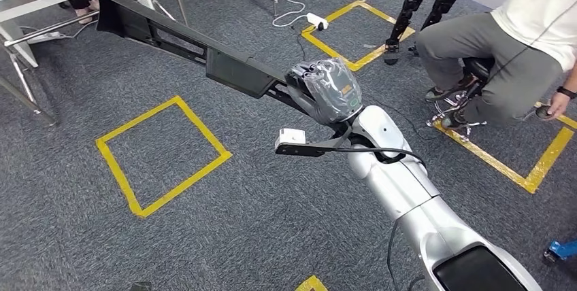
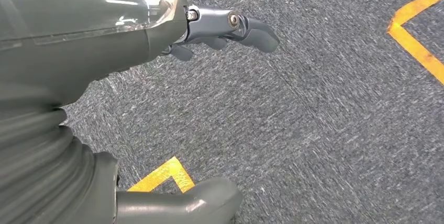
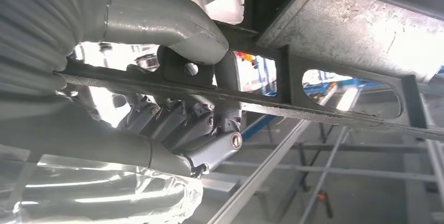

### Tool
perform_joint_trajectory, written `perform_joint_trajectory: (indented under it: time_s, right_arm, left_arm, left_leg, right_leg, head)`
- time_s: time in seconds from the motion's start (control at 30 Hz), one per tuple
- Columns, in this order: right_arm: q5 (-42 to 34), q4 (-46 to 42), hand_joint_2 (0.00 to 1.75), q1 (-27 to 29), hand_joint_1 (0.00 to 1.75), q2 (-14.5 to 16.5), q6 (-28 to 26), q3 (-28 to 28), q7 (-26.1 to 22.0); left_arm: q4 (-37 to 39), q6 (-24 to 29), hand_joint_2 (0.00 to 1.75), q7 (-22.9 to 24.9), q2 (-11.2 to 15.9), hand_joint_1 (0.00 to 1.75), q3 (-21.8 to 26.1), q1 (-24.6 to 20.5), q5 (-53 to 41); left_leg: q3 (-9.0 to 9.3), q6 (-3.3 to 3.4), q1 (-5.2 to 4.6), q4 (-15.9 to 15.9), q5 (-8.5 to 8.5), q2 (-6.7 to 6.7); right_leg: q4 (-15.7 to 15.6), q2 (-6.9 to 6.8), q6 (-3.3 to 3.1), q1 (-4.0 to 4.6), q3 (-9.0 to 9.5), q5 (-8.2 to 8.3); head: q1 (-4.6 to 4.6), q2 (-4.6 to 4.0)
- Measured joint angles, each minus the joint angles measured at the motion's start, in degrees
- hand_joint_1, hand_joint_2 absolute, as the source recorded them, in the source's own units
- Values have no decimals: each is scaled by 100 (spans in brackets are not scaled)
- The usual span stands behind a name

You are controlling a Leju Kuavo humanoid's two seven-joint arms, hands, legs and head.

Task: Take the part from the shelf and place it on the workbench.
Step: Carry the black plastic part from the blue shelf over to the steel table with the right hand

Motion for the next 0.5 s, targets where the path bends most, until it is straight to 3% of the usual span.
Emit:
perform_joint_trajectory:
  time_s: [0.07, 0.1, 0.2, 0.27, 0.3, 0.33, 0.4, 0.47, 0.5]
  right_arm:
    - [-1, 8, 175, -18, 175, 21, 0, 5, -6]
    - [-3, 9, 175, -30, 175, 28, -1, 5, -8]
    - [-14, 33, 175, -39, 175, 14, -6, 9, -11]
    - [-14, 64, 175, -6, 175, -5, -7, 16, -12]
    - [-14, 79, 175, 7, 175, -11, -7, 20, -12]
    - [-14, 88, 175, 9, 175, -15, -7, 22, -12]
    - [-14, 98, 175, -8, 175, -14, -7, 24, -12]
    - [-14, 101, 175, -19, 175, -8, -8, 28, -15]
    - [-13, 102, 175, -20, 175, -2, -9, 32, -16]
  left_arm:
    - [0, 1, 175, -1, -8, 0, 1, 8, -1]
    - [0, 3, 175, -2, -11, 0, 1, 9, -1]
    - [0, 6, 175, -4, -12, 0, 2, -15, -1]
    - [0, 4, 175, -4, -13, 0, 2, -18, -1]
    - [0, 3, 175, -4, -14, 0, 2, -11, -1]
    - [0, 3, 175, -4, -15, 0, 2, -3, -1]
    - [0, 2, 175, -3, -18, 0, 2, 6, -1]
    - [0, 2, 175, -3, -17, 0, 2, 8, -1]
    - [1, 1, 175, -2, -15, 0, 2, 17, -1]
  left_leg:
    - [16, 72, -6, -32, 18, -140]
    - [29, 112, 0, -53, 30, -206]
    - [44, 202, 22, -77, 48, -418]
    - [46, 213, 21, -74, 50, -593]
    - [49, 211, 21, -71, 51, -682]
    - [52, 208, 21, -68, 51, -766]
    - [43, 184, 14, -51, 50, -919]
    - [12, 134, 5, -36, 58, -1033]
    - [-5, 101, 8, -35, 65, -1081]
  right_leg:
    - [28, -37, 54, 13, 1, -54]
    - [148, 56, 65, 7, -50, -127]
    - [1146, 489, 28, -33, -550, -525]
    - [1653, 592, 47, -39, -848, -627]
    - [1593, 616, 85, -42, -852, -545]
    - [1309, 648, 132, -56, -748, -385]
    - [505, 834, 198, -100, -411, -29]
    - [100, 942, 169, -120, -229, 124]
    - [86, 906, 129, -107, -215, 129]
  head:
    - [12, 0]
    - [13, 0]
    - [25, 0]
    - [32, 0]
    - [35, 0]
    - [37, 0]
    - [41, 0]
    - [36, 0]
    - [35, 0]
